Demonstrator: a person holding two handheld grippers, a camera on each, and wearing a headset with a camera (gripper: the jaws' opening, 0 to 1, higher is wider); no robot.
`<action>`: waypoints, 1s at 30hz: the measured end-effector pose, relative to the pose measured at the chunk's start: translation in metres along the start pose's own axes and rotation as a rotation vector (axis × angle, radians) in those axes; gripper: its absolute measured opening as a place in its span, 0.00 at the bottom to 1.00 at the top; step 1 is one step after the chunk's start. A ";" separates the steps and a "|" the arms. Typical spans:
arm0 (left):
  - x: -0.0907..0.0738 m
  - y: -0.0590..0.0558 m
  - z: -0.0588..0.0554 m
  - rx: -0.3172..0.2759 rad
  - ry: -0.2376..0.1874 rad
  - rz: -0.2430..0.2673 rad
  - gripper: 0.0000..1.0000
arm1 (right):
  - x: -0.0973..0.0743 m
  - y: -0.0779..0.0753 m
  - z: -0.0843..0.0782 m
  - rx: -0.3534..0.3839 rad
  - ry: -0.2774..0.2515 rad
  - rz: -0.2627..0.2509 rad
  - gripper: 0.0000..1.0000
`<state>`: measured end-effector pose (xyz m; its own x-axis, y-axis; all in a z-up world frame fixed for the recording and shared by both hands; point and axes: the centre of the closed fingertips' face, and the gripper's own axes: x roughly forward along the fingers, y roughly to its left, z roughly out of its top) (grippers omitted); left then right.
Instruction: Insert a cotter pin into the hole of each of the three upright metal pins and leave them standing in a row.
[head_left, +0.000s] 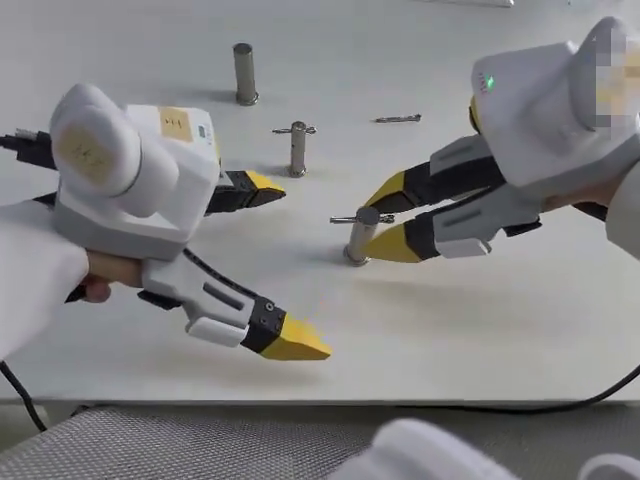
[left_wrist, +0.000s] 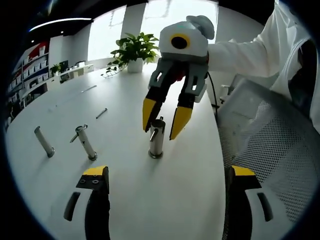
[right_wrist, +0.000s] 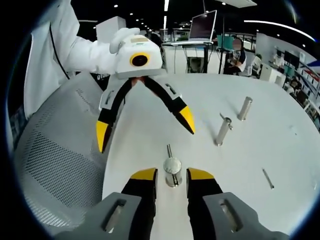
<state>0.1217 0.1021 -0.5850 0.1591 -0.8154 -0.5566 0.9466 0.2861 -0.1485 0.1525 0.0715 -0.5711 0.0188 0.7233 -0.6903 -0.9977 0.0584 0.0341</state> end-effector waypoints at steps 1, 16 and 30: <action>0.000 0.000 -0.002 -0.003 0.002 0.001 0.99 | 0.000 -0.001 0.000 0.001 0.000 0.000 0.18; -0.010 0.002 -0.008 -0.061 -0.027 0.032 0.99 | 0.005 -0.002 0.001 -0.011 0.000 -0.007 0.09; -0.021 0.008 -0.010 -0.097 -0.056 0.082 0.99 | 0.002 -0.023 0.005 0.004 0.011 -0.079 0.08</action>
<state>0.1228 0.1261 -0.5825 0.2526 -0.8135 -0.5238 0.8989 0.3976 -0.1840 0.1761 0.0752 -0.5696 0.0970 0.7086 -0.6989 -0.9929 0.1180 -0.0181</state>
